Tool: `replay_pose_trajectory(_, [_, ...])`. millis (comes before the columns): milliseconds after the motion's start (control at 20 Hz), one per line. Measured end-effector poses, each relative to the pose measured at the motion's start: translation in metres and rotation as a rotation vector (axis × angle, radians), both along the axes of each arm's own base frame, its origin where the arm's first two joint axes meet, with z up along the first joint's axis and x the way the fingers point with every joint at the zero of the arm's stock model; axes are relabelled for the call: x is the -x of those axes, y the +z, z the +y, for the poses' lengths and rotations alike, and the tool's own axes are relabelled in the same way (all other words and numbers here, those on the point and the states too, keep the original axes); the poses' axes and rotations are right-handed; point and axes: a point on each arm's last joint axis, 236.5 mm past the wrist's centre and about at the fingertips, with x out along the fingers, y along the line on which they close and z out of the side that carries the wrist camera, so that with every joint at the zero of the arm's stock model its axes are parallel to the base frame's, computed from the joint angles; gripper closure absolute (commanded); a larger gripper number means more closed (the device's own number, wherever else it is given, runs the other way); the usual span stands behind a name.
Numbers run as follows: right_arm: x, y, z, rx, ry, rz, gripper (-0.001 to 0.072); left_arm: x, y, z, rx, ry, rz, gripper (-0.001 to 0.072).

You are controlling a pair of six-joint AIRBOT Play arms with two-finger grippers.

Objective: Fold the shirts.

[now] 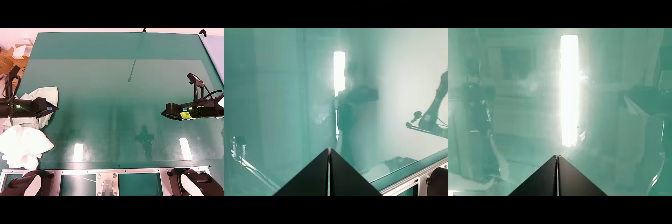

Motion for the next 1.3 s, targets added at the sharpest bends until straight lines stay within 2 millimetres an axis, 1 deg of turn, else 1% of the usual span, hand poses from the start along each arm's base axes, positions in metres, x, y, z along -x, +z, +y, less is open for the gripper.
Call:
replay_pose_trajectory(600, [0.000,0.000,0.000,0.000,0.000,-0.001,0.0698,-0.001,0.000,0.000,0.000,0.002,-0.003,0.0678])
replay_pose_trajectory(750, [-0.005,0.001,-0.001,0.001,-0.008,-0.019,0.0698,-0.016,0.007,0.003,0.009,0.047,-0.057,0.0680])
replay_pose_trajectory(850, [-0.008,0.002,-0.001,0.001,-0.014,-0.032,0.0697,-0.033,0.011,0.013,-0.024,0.084,-0.131,0.0678])
replay_pose_trajectory(900, [-0.010,0.003,-0.002,0.002,-0.018,-0.042,0.0697,-0.045,0.008,0.027,-0.088,0.117,-0.180,0.0573])
replay_pose_trajectory(950, [-0.012,0.004,-0.002,0.002,-0.022,-0.050,0.0695,-0.058,0.003,0.047,-0.172,0.155,-0.221,0.0158])
replay_pose_trajectory(1000, [-0.014,0.004,-0.002,0.002,-0.026,-0.058,0.0674,-0.071,-0.004,0.072,-0.277,0.191,-0.255,0.0001])
replay_pose_trajectory(1100, [-0.018,0.005,-0.003,0.003,-0.033,-0.073,0.0491,-0.088,-0.023,0.117,-0.477,0.222,-0.270,0.0005])
replay_pose_trajectory(1200, [-0.023,0.006,-0.004,0.004,-0.042,-0.092,0.0481,-0.096,-0.052,0.149,-0.630,0.200,-0.225,0.0005])
replay_pose_trajectory(1300, [-0.028,0.008,-0.005,0.005,-0.052,-0.114,0.0481,-0.100,-0.087,0.169,-0.721,0.156,-0.148,0.0005])
